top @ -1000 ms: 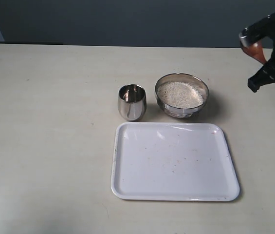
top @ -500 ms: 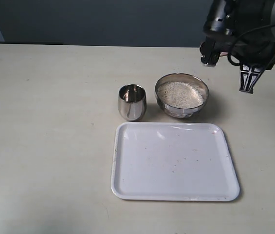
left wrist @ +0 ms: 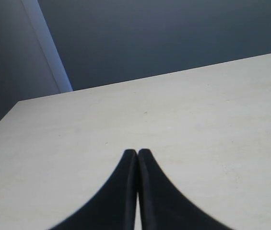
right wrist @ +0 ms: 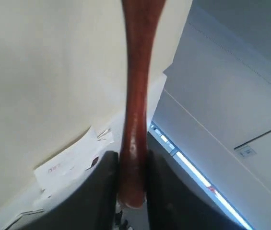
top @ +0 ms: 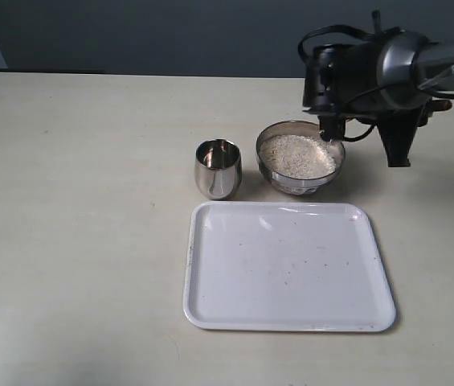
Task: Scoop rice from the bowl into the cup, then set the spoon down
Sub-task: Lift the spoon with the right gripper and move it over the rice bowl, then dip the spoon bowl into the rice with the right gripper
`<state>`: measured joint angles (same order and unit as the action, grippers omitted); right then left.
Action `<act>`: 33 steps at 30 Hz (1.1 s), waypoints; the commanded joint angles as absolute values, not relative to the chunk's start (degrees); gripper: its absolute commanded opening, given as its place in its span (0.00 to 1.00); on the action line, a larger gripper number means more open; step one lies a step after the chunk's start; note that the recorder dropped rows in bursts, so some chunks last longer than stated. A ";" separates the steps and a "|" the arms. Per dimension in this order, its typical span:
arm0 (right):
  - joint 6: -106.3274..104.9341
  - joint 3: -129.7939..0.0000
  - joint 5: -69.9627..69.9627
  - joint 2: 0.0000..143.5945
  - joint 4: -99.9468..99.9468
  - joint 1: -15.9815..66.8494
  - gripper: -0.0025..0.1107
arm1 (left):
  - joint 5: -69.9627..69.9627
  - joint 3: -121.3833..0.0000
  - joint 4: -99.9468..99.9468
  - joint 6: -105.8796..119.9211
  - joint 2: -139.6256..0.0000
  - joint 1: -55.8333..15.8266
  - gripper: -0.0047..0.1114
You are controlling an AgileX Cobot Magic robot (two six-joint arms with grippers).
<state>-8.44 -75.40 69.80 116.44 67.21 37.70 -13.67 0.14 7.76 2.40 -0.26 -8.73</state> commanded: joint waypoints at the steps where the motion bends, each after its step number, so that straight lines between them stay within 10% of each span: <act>1: -11.56 -75.71 69.96 117.57 69.31 40.13 0.02 | -13.63 0.00 7.76 2.05 0.00 -8.65 0.04; 33: -14.51 -75.71 69.31 119.54 69.34 42.49 0.02 | -13.63 0.00 8.88 2.05 0.00 -8.66 0.04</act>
